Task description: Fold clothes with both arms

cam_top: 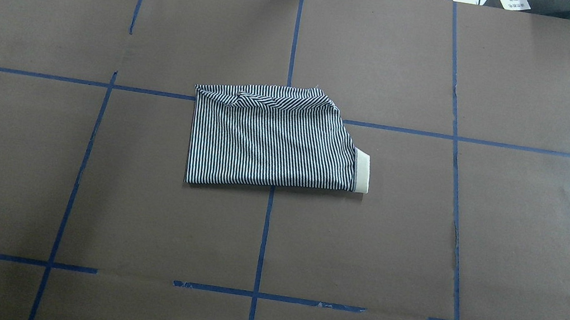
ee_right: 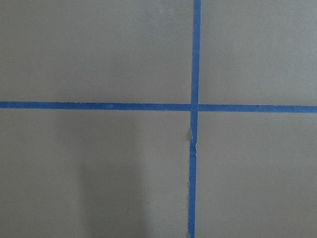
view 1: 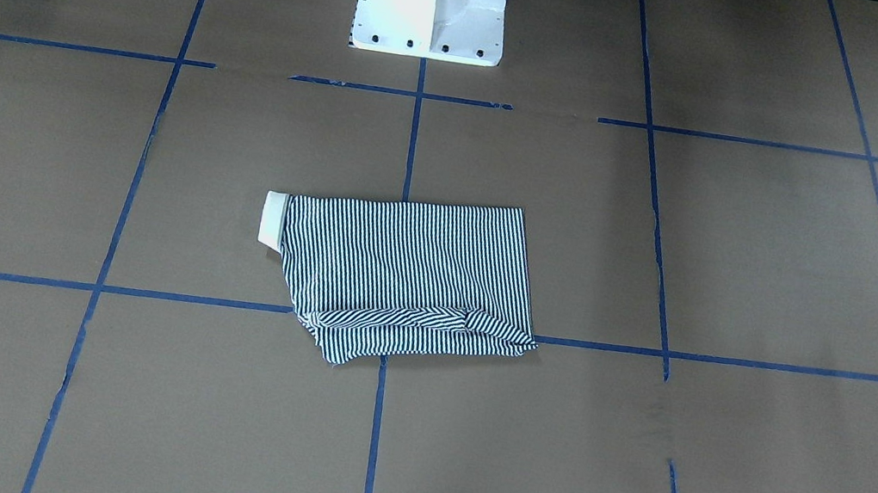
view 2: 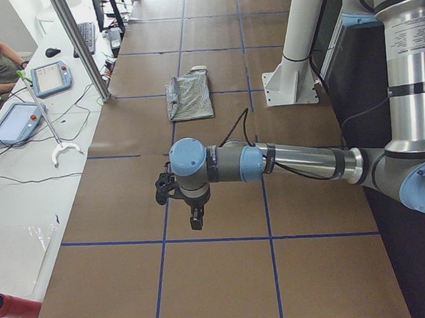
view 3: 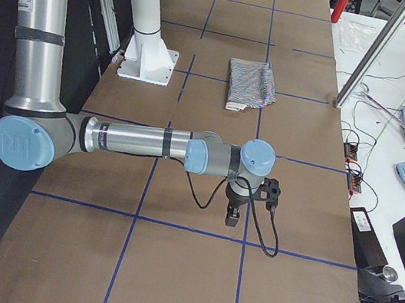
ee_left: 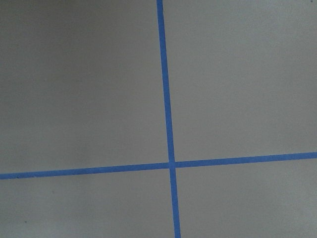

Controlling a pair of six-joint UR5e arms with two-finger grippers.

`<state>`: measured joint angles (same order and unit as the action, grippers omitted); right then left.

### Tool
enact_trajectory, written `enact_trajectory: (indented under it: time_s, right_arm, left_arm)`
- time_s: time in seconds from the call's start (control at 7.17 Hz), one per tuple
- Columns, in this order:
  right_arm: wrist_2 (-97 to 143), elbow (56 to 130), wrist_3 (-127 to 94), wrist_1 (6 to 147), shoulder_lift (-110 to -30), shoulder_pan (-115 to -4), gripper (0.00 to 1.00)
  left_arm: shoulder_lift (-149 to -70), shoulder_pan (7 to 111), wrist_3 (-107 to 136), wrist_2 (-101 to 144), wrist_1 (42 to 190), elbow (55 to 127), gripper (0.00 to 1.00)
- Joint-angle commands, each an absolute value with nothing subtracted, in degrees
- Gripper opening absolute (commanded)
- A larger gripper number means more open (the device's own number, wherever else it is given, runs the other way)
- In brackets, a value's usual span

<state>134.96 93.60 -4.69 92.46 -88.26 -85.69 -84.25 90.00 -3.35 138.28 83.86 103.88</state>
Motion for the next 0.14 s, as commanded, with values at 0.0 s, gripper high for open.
enact_trajectory:
  time_s: [0.0]
  right_arm:
    - [134.9, 93.9, -4.4, 92.4, -88.2, -85.7, 1.0]
  left_arm:
    - [-84.8, 90.0, -3.3, 138.3, 83.8, 103.7, 1.0]
